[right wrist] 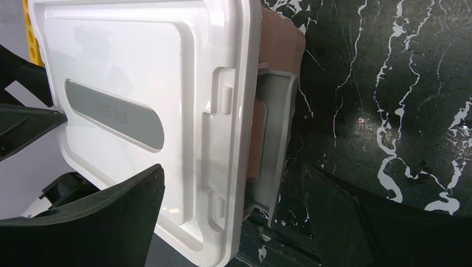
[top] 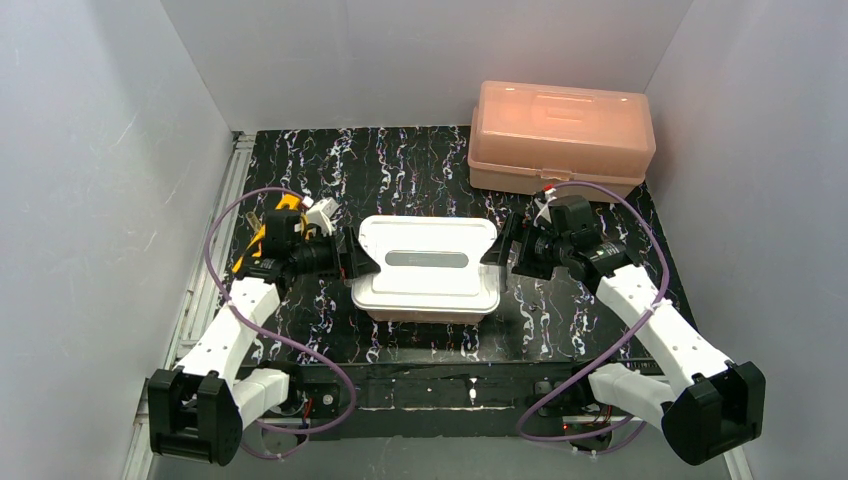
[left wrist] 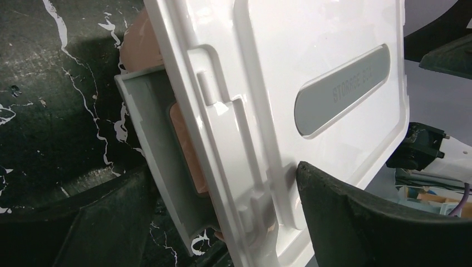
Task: Organize the chemistry lab equipment
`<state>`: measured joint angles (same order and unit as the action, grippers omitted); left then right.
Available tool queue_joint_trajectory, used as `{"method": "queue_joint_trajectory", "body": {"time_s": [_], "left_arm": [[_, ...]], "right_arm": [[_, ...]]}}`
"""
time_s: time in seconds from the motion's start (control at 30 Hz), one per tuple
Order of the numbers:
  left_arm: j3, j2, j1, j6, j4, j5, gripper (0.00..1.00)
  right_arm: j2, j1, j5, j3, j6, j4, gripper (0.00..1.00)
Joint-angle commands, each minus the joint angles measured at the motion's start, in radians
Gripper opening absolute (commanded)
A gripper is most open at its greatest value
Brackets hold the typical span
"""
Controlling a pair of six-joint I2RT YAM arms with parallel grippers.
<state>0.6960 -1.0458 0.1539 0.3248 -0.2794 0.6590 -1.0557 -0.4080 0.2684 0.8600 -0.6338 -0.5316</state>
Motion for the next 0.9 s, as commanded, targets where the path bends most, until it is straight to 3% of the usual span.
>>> {"method": "queue_joint_trajectory", "body": {"time_s": [0.0,0.17,0.87], "left_arm": [[0.053,-0.015,0.005,0.001,-0.015,0.032,0.85],[0.061,0.002,0.003,0.019,-0.021,0.034,0.73],[0.052,0.020,0.006,0.005,-0.018,-0.048,0.59]], "right_arm": [[0.003,-0.003,0.023,0.002,-0.017,0.050,0.98],[-0.013,-0.003,0.041,0.004,-0.020,0.059,0.96],[-0.060,-0.011,0.049,0.035,-0.006,0.058,0.87]]}}
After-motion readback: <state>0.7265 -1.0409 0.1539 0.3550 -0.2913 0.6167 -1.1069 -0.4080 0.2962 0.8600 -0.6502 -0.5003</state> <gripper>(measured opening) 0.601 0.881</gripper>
